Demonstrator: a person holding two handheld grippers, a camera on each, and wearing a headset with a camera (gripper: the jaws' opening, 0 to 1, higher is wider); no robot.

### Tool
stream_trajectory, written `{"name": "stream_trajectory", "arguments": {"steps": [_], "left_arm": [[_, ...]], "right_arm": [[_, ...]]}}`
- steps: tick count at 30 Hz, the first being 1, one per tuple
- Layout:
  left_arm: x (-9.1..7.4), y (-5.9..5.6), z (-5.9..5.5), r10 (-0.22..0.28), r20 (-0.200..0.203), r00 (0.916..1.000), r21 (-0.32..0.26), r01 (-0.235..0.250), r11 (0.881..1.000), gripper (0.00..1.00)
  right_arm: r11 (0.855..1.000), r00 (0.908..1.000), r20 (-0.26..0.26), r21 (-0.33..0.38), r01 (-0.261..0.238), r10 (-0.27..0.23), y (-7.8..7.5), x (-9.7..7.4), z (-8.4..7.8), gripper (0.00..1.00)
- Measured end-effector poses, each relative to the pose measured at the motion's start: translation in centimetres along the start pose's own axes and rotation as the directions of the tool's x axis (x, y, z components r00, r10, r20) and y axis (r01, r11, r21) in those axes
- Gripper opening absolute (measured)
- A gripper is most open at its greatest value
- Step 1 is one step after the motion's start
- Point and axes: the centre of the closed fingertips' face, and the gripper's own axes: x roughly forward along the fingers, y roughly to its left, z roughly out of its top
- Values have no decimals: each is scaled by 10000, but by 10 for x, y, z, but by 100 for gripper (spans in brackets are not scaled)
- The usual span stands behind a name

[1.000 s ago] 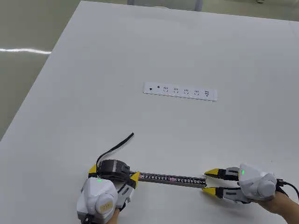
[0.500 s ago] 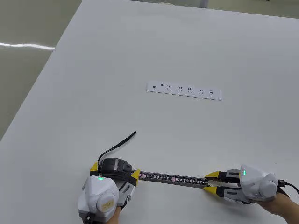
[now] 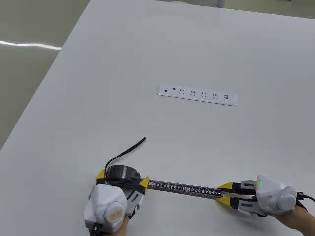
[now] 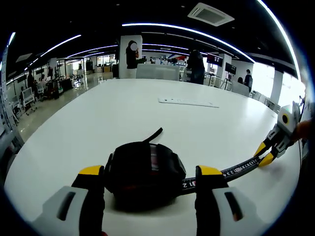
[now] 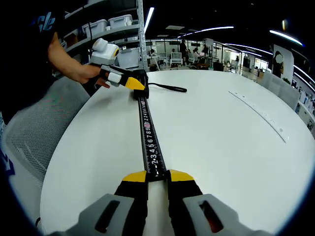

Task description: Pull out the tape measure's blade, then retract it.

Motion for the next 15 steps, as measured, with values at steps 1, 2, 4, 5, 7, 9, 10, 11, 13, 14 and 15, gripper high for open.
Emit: {"name": "stream_trajectory", "arguments": {"steps": [1,2,4,5,7,9,10,11,13,14,15], "left_arm": [[0,0,0,20,4,10000,5,-20,10000,73],[0,0,0,44,5,10000,28,-44,10000,73],[0,1,0,114,46,9999,-24,-114,9999,72],[0,2,1,164,69,9998,-85,-164,9998,71],[1,2,1,220,71,9997,-138,-219,9997,71],[1,2,1,259,93,9996,-238,-256,9994,71],[1,3,2,317,123,9994,-319,-313,9990,70],[1,4,2,344,131,9993,-377,-339,9987,70],[2,5,0,398,59,9992,-440,-395,9982,69],[2,6,0,422,52,9991,-458,-419,9981,68],[2,7,0,497,79,9987,-522,-493,9974,68]], "right_arm": [[10000,10000,-3,-11,1,-1,0,0,0,13],[10000,10000,-5,-17,-3,3,0,0,-1,13],[10000,10000,-16,-10,-6,6,0,0,-1,13],[10000,10000,-20,22,-6,6,0,0,-1,13],[10000,10000,-22,17,-7,8,0,0,1,13],[10000,10000,-35,15,1,-1,0,0,0,12],[10000,10000,-42,30,2,-2,0,0,-1,12],[10000,10000,-50,18,-1,1,0,0,0,12],[10000,10000,-84,20,-5,6,0,0,-2,12],[10000,10000,-86,13,-5,5,0,0,-1,12],[10000,10000,-92,12,-5,6,0,0,0,12]]}}
